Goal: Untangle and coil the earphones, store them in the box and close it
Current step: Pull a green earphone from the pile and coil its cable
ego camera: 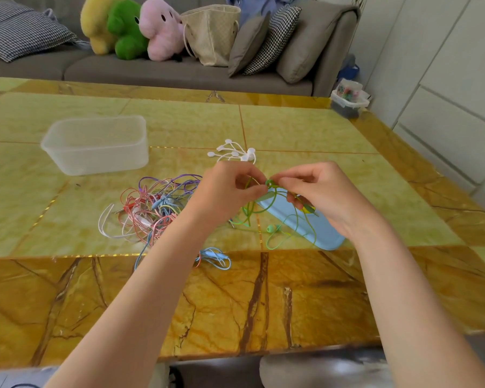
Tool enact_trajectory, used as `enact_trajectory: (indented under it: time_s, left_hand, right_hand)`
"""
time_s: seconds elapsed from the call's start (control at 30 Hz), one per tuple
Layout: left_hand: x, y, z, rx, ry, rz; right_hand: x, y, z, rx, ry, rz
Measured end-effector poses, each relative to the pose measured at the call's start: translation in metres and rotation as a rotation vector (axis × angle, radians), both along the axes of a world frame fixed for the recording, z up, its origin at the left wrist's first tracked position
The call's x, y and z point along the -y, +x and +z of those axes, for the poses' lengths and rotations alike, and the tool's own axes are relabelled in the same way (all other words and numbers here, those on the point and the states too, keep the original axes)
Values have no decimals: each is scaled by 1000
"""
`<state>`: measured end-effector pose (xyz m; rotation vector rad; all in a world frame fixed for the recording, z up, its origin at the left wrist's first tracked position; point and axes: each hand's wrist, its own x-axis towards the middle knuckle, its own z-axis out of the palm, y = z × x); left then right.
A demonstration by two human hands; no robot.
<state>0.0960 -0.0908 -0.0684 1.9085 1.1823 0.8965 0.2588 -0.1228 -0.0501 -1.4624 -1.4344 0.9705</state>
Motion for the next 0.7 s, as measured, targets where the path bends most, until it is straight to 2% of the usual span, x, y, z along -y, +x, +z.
enact_trajectory:
  time_s: [0.17, 0.27, 0.37, 0.43, 0.6, 0.7]
  left_hand:
    - [3, -2, 4, 52, -32, -17]
    - [6, -4, 9, 156, -135, -5]
    - [6, -10, 12, 287, -295, -5]
    - [3, -15, 13, 344, -358, 74]
    - [0, -11, 9, 307, -303, 221]
    - [-2, -8, 10, 359, -303, 280]
  right_hand:
    - [2, -1, 2, 10, -18, 52]
    - [4, -2, 3, -22, -36, 105]
    - [5, 2, 7, -148, -45, 81]
    - [4, 8, 8, -243, -50, 17]
    - [1, 6, 6, -326, -99, -43]
    - [1, 6, 8, -470, -126, 15]
